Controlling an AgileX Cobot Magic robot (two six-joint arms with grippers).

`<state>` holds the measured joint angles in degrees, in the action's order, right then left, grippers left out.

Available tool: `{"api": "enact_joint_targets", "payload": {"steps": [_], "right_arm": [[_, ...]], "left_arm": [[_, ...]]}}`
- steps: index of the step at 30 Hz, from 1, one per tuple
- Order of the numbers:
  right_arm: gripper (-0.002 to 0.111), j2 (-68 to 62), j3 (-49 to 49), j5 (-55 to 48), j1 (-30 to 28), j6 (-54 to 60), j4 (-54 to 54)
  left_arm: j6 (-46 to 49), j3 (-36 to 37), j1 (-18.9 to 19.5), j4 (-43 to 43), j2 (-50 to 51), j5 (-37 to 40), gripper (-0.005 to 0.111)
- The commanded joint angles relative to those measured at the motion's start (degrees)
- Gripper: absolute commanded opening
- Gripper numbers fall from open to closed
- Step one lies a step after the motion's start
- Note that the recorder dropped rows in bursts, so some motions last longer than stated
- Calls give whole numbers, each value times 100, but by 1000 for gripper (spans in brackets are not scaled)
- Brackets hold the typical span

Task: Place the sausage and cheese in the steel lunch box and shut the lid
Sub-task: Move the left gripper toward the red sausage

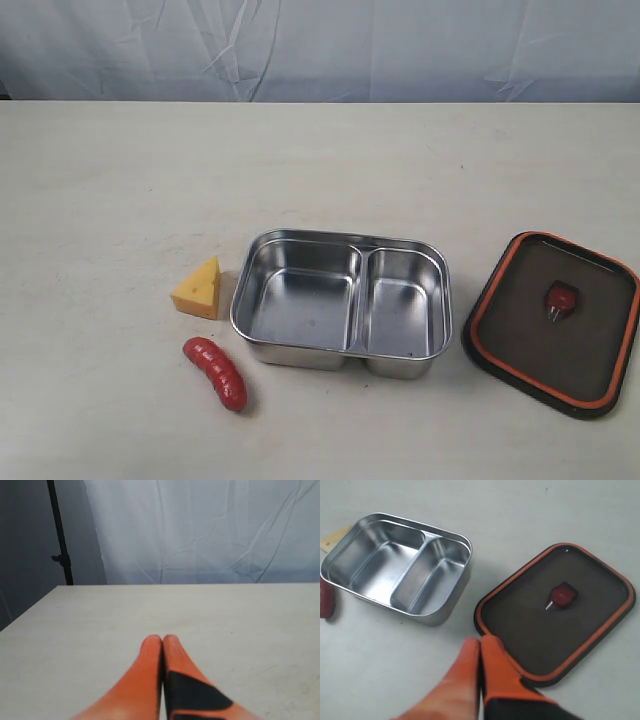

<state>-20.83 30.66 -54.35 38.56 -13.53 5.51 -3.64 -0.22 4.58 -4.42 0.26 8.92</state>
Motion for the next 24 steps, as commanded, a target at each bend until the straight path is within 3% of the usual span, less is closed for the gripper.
{"api": "enact_joint_targets", "payload": {"steps": [1,10,16,21,24], "right_arm": [[-1,20,-60,424,-17,3,61],[-1,20,-60,590,-17,3,61],[-1,20,-60,612,-17,3,223],[-1,20,-60,629,-17,-233,653],[-1,20,-60,581,-17,-406,800]], "left_arm": [[-45,22,-13,1516,-26,-498,0],[-71,22,-13,3767,-26,-1399,0],[-83,-541,-13,3615,-11,-1505,0],[121,-1995,-13,2971,1447,-95,0],[1194,-2973,-13,2949,2749,1403,0]]}}
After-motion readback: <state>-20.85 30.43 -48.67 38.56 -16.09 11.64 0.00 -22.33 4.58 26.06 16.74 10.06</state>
